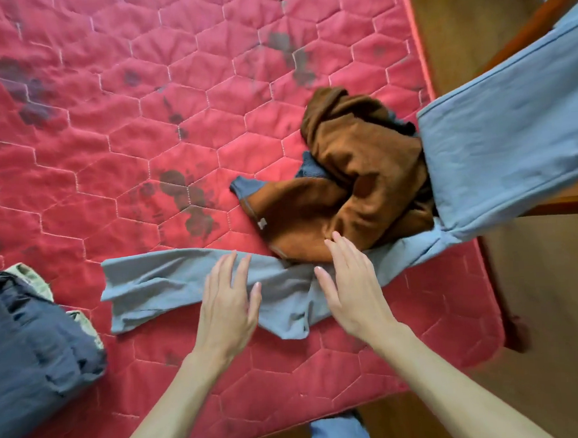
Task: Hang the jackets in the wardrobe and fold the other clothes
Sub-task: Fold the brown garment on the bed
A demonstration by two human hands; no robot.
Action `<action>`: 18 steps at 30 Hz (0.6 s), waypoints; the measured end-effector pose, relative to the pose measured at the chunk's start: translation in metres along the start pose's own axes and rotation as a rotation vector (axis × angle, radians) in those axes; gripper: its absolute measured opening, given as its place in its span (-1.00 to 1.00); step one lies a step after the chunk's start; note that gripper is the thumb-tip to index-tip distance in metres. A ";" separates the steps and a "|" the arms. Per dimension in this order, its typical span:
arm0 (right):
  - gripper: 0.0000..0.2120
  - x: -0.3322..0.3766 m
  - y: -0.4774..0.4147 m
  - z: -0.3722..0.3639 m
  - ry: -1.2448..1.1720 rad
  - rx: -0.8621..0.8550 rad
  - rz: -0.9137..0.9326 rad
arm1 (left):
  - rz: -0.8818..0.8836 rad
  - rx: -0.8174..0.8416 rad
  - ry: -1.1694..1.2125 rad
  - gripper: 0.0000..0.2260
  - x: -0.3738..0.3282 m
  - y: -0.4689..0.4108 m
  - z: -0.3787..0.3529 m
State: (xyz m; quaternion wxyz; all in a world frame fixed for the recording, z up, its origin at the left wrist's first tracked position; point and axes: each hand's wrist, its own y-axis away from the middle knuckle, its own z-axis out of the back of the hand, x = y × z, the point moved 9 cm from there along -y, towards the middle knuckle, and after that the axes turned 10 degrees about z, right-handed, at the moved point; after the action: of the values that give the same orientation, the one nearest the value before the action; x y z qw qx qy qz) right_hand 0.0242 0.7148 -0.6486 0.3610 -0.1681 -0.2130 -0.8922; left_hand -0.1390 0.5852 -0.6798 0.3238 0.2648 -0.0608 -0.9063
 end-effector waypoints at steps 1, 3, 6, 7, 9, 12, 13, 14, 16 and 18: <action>-0.41 -0.011 0.003 0.008 -0.007 -0.007 -0.010 | -0.020 0.004 -0.003 -0.53 -0.014 -0.005 -0.002; -0.41 -0.035 0.011 0.022 -0.015 -0.021 -0.030 | -0.060 0.010 -0.018 -0.52 -0.041 -0.016 -0.008; -0.42 -0.072 0.023 0.042 -0.013 -0.043 -0.064 | -0.093 0.030 -0.027 -0.51 -0.079 -0.030 -0.021; -0.42 -0.084 0.026 0.048 -0.017 -0.051 -0.080 | -0.103 0.041 -0.031 -0.51 -0.091 -0.034 -0.027; -0.42 -0.106 0.031 0.059 -0.019 -0.068 -0.114 | -0.137 0.071 -0.042 -0.50 -0.115 -0.041 -0.040; -0.43 -0.133 0.039 0.070 -0.044 -0.101 -0.173 | -0.114 0.202 0.083 -0.43 -0.149 -0.047 -0.059; -0.44 -0.140 0.042 0.073 -0.080 -0.112 -0.199 | -0.069 0.268 0.165 -0.36 -0.161 -0.048 -0.063; -0.45 -0.145 0.044 0.077 -0.125 -0.127 -0.226 | -0.013 0.327 0.227 -0.28 -0.173 -0.049 -0.069; -0.46 -0.148 0.046 0.086 -0.202 -0.154 -0.255 | 0.120 0.366 0.295 -0.14 -0.189 -0.057 -0.079; -0.45 -0.145 0.047 0.096 -0.245 -0.170 -0.255 | 0.346 0.385 0.371 -0.04 -0.185 -0.076 -0.095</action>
State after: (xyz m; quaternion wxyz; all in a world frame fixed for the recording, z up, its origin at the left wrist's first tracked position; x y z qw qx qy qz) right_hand 0.1707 0.8158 -0.6199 0.2008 -0.2770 -0.1987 -0.9184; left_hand -0.0114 0.7649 -0.7001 0.4229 0.4678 -0.2151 -0.7457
